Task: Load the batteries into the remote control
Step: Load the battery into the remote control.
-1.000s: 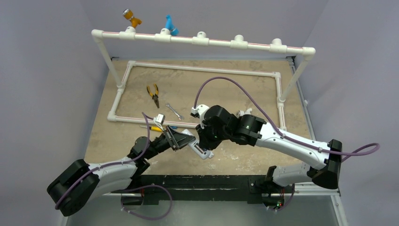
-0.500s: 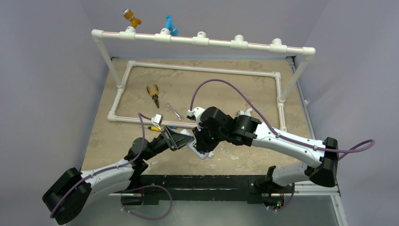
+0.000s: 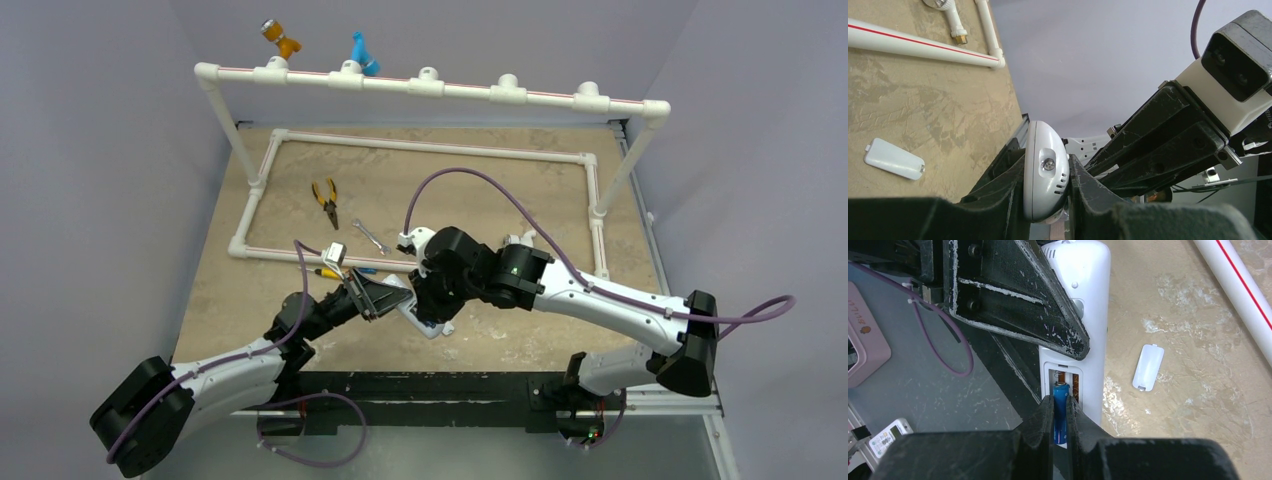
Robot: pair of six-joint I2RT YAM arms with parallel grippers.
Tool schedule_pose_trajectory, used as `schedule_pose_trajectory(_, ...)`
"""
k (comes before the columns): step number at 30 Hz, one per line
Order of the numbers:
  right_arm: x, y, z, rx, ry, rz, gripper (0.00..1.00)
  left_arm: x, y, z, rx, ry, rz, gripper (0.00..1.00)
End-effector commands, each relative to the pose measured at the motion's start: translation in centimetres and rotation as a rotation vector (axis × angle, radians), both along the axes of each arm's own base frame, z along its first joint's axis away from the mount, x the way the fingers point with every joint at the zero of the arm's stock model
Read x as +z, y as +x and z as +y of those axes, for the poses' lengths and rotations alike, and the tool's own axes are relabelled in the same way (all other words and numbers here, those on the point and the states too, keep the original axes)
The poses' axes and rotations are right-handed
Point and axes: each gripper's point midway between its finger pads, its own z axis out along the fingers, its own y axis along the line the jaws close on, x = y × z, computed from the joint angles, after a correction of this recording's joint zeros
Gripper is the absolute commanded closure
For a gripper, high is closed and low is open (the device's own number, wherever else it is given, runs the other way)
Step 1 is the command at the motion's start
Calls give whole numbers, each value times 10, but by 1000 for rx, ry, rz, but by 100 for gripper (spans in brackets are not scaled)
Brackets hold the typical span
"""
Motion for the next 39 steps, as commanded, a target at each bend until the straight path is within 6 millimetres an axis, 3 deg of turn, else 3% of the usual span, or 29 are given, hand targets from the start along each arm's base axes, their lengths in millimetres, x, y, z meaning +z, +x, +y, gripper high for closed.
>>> schedule_pose_trajectory(1,7,7,6,-20,13,-32,95,23,-3,1,-4,-67,-64,100)
schedule_pose_trajectory(18,15,11,10,-24,32,-53,81,20,-4,1,-6,-69,-62,100)
schedule_pose_trajectory(32,31,15,15,-24,69,-84,76,20,-4,1,-5,-69,-60,100)
schedule_pose_trajectory(39,49,17,13,-30,125,-127,73,18,-4,1,-7,-64,-57,100)
